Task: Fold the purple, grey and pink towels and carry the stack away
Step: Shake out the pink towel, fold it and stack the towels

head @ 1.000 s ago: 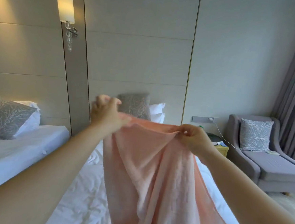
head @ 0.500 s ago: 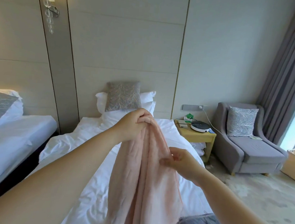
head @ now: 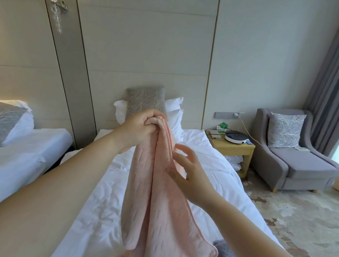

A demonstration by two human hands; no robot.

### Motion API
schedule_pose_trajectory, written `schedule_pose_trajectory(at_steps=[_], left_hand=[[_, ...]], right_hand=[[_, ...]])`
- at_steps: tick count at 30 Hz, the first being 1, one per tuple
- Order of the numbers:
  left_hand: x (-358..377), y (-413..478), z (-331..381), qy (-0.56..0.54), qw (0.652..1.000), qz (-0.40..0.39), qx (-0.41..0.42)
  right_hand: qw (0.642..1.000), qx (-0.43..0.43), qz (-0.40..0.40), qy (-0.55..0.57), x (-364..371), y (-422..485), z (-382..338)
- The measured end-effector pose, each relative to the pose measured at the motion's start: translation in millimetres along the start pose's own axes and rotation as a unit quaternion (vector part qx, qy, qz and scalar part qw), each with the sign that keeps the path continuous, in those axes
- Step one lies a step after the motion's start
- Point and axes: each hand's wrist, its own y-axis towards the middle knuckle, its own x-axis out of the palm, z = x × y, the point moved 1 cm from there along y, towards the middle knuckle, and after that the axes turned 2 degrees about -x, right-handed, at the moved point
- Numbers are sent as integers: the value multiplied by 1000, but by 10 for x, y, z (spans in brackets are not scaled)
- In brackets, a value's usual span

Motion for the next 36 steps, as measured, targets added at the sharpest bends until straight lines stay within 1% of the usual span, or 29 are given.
schedule_pose_trajectory(at_steps=[2, 4, 6, 7, 8, 9, 10, 12, 14, 15, 17, 18, 19, 21, 22, 23, 24, 25, 27, 28, 29, 30, 31, 32, 33, 34, 35, 36], left_hand=[[-12, -50, -50, 9, 1000, -9, -20], [-45, -84, -68, 19, 999, -16, -35], [-95, -100, -50, 22, 998, -25, -48], [-121, -102, -30, 20, 998, -26, -52], [-140, -100, -5, 15, 998, -24, -53], [-150, -91, 18, 1, 998, -20, -54], [-154, -78, 46, -24, 998, -16, -57], [-121, -39, 119, -96, 993, 1, -62], [-90, 27, 204, -162, 985, 34, -52], [-91, 63, 245, -181, 981, 52, -47], [-115, 113, 316, -198, 977, 73, -37], [-131, 127, 340, -198, 977, 76, -31], [-146, 133, 354, -195, 977, 77, -25], [-193, 132, 358, -180, 978, 100, -19], [-227, 124, 356, -178, 976, 124, -20], [-272, 112, 351, -185, 970, 156, -25], [-325, 98, 332, -195, 961, 194, -30], [-374, 88, 306, -195, 952, 232, -37], [-435, 62, 225, -165, 941, 288, -62], [-443, 40, 170, -141, 939, 301, -83], [-431, 8, 105, -108, 942, 296, -112], [-408, -34, 36, -53, 952, 266, -144], [-350, -90, -18, 24, 964, 199, -175], [-237, -160, -49, 94, 973, 100, -184], [-71, -229, -72, 132, 977, -9, -166], [135, -289, -81, 135, 977, -98, -136], [340, -347, -62, 117, 975, -149, -113], [514, -387, -48, 85, 977, -169, -101]], right_hand=[[999, 1, 14, -51, 38, 60, -33], [992, -24, 46, -119, 55, 91, -51], [973, -60, 94, -204, 42, 106, -44], [963, -64, 110, -236, 27, 107, -28], [959, -57, 107, -256, 14, 106, -4], [961, -44, 84, -260, 15, 109, 31], [967, -23, 45, -250, 35, 111, 75], [983, 47, -28, -178, 66, 86, 155], [988, 122, -52, -81, 43, 61, 219], [987, 144, -58, -50, 21, 54, 247], [984, 158, -77, -34, -17, 23, 277], [983, 166, -74, -36, -46, 13, 284], [981, 182, -52, -41, -101, 27, 290], [976, 202, 37, -68, -301, 105, 304], [973, 206, 84, -66, -437, 161, 317], [970, 210, 120, -33, -586, 227, 313], [968, 207, 139, 22, -728, 290, 289], [967, 197, 142, 81, -848, 335, 247], [966, 176, 110, 156, -995, 371, 160], [968, 168, 86, 166, -1023, 371, 124], [970, 162, 64, 168, -1032, 369, 95], [971, 158, 46, 173, -1028, 373, 74], [971, 155, 30, 180, -1015, 390, 55], [972, 147, 13, 184, -991, 408, 36], [974, 135, -8, 182, -960, 430, 18], [976, 123, -29, 177, -921, 450, 1], [977, 115, -47, 172, -885, 465, -17], [977, 111, -60, 170, -860, 471, -25]])
